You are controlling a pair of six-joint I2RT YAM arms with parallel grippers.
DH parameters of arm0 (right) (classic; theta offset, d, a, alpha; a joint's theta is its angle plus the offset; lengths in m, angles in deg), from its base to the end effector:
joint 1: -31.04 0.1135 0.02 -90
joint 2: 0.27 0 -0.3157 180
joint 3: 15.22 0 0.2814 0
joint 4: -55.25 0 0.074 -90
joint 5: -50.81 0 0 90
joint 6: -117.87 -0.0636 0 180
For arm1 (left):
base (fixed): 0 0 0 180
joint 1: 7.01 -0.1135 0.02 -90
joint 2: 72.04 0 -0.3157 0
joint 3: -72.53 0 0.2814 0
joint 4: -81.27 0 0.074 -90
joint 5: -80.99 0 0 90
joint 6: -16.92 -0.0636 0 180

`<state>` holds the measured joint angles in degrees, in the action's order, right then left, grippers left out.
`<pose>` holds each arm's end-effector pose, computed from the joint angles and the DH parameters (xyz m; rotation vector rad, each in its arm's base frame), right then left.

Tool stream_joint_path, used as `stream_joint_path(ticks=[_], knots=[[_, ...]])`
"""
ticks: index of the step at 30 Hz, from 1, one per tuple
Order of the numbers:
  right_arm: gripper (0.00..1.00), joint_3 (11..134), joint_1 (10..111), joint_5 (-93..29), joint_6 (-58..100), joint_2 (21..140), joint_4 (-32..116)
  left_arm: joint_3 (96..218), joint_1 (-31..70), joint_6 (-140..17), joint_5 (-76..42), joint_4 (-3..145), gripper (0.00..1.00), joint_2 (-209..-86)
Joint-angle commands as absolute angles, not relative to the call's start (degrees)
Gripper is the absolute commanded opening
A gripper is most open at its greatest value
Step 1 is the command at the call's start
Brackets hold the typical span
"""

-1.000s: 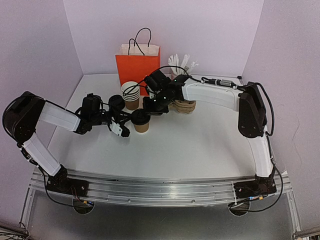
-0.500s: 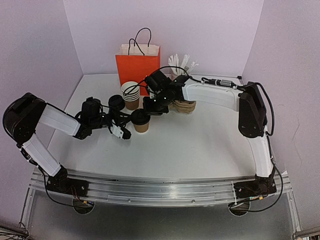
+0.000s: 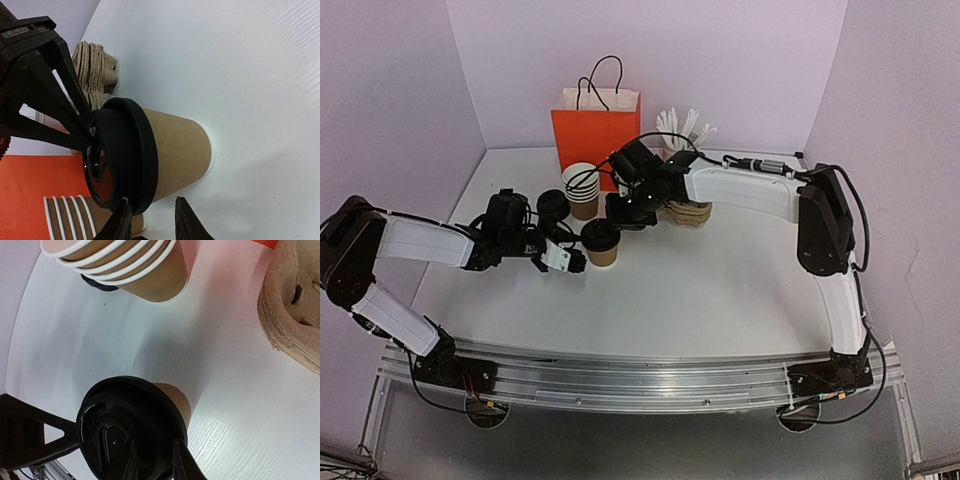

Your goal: Pack the takeout coffee

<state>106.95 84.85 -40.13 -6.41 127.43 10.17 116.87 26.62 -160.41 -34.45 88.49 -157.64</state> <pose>0.3436 0.4679 0.2298 -0.4279 2.5306 0.6236 0.2482 -0.1979 0.1691 1.9392 0.8105 0.0805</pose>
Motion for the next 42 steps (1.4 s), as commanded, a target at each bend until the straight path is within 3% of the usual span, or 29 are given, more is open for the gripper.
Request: stream_joint_path(ticks=[1, 12, 27, 31, 35, 39, 42], knots=[[0.23, 106.94, 86.5, -38.36, -5.77, 127.02, 6.37, 118.62, 27.88, -151.46, -37.24, 70.83, 0.32, -154.01], [0.32, 109.8, 86.5, -38.4, -4.66, 127.45, 5.73, 121.29, 26.68, -138.74, -37.01, 67.63, 0.49, -151.03], [0.57, 115.05, 86.46, -35.59, -0.97, 127.92, 4.95, 124.3, 24.9, -125.49, -38.92, 66.99, 0.59, -149.13], [0.7, 115.56, 86.34, -33.59, 3.65, 127.08, 5.08, 125.74, 24.65, -118.27, -39.42, 68.56, 0.64, -150.75], [0.75, 105.28, 86.37, -30.12, 15.12, 121.79, 12.78, 127.39, 24.33, -108.18, -41.58, 71.4, 0.69, -152.5], [0.77, 84.43, 85.73, -25.66, 25.16, 111.55, 36.4, 128.93, 24.19, -103.58, -46.06, 72.14, 0.72, -153.91], [0.83, 73.05, 85.6, -24.93, 33.6, 106.93, 52.49, 129.46, 23.73, -102.55, -47.24, 72.69, 0.73, -154.9]])
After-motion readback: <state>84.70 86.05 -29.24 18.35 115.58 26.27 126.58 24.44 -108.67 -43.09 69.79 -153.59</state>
